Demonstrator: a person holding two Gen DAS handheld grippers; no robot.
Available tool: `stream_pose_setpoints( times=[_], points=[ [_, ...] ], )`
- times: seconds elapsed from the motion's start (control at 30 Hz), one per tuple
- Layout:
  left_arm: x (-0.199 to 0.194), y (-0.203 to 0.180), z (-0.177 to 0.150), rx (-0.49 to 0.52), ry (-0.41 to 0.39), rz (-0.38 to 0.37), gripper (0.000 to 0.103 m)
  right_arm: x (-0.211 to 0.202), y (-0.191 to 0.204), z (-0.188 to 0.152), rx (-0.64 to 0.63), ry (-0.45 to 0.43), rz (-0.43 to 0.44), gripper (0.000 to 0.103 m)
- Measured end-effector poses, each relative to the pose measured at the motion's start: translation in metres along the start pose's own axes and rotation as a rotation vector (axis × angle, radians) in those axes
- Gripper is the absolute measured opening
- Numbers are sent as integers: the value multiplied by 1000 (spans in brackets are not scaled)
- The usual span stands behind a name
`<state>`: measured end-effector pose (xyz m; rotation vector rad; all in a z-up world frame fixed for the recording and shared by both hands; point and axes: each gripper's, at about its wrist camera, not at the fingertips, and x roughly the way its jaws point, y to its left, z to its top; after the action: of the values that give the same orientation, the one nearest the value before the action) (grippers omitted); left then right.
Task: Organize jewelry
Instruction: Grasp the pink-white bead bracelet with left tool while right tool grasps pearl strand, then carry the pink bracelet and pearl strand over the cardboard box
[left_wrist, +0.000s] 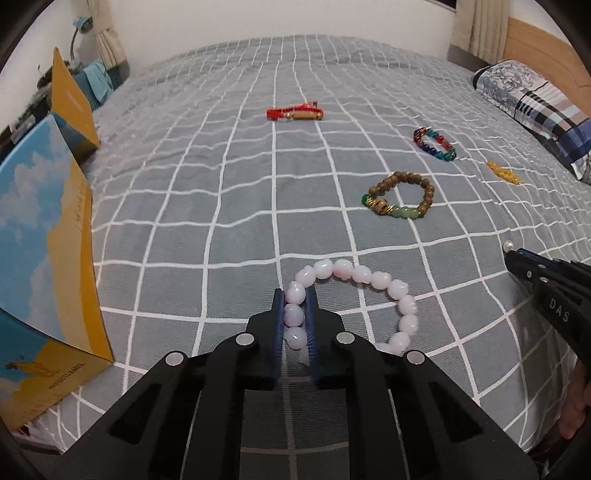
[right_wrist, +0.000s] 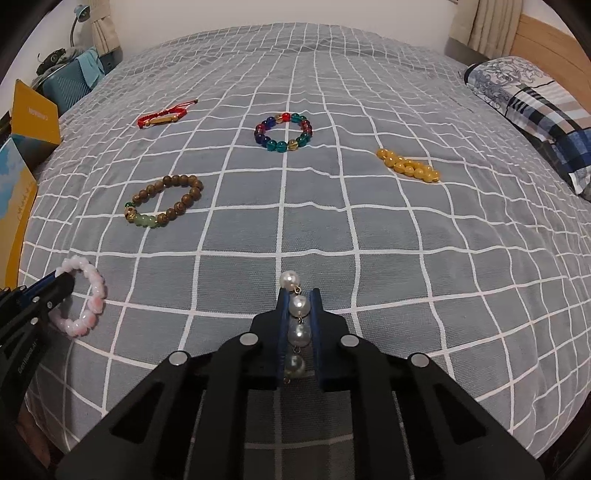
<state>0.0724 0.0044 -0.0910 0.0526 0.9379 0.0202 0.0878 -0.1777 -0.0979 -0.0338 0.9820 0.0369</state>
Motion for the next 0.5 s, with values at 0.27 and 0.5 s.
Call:
stream_pose_setpoints(
  times=[0.27,0.5],
  points=[
    [-17,3,4,-30,-41,-64,10,-9,-9,3,44,-40,5,10],
    [-28,-2,6,-30,-63,-89,10,-18,-15,8,71,-81,11,10]
  ],
)
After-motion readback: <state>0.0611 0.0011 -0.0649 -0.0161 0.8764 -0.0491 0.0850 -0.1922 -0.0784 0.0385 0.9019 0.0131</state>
